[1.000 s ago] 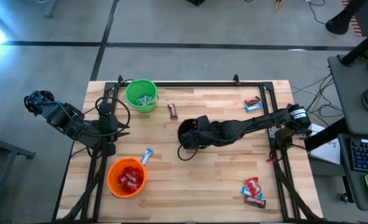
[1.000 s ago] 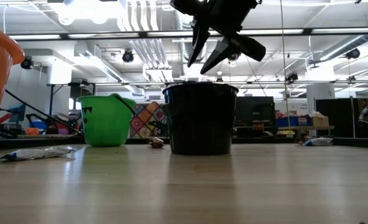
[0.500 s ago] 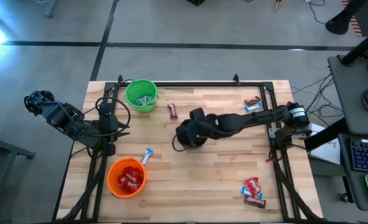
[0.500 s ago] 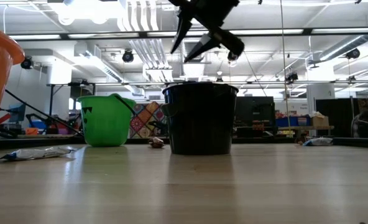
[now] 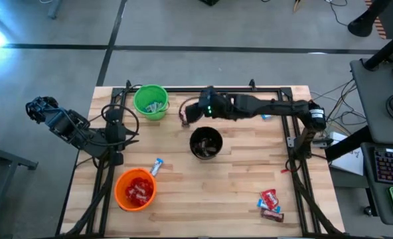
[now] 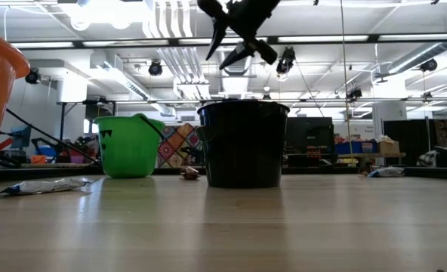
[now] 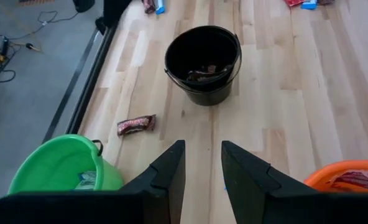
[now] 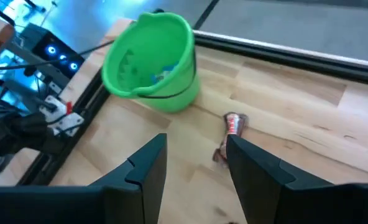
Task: Sort candy
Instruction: Put the top left brown chocolate into the black bucket
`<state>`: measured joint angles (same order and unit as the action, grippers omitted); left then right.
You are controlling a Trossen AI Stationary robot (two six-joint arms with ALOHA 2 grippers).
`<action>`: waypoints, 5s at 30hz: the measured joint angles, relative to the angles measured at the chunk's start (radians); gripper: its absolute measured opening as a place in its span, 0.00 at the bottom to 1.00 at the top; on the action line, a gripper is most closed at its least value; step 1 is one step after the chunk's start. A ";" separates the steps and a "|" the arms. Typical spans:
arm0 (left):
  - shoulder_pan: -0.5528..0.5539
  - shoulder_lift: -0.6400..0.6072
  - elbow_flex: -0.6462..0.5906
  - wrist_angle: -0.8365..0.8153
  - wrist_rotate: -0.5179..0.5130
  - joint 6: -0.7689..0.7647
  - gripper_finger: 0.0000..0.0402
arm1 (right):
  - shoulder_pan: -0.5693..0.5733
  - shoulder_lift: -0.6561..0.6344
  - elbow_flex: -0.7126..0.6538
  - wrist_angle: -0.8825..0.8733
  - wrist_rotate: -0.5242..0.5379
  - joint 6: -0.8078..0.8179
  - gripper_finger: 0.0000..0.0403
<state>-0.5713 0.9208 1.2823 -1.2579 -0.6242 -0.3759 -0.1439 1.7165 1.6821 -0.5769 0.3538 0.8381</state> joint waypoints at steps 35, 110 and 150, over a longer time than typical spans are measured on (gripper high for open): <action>0.006 0.039 0.000 0.001 -0.267 -0.386 0.22 | -0.255 0.593 0.616 -0.305 -0.434 -0.322 0.49; 0.006 0.042 0.000 0.000 -0.263 -0.367 0.22 | -0.230 0.740 0.535 -0.232 -0.503 -0.211 0.05; 0.006 0.042 0.000 -0.045 -0.277 -0.314 0.22 | -0.089 0.292 0.534 -0.622 -0.242 -0.320 0.04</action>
<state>-0.5652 0.9623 1.2823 -1.3025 -0.9016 -0.6895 -0.2329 2.0080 2.2162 -1.1988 0.1119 0.5180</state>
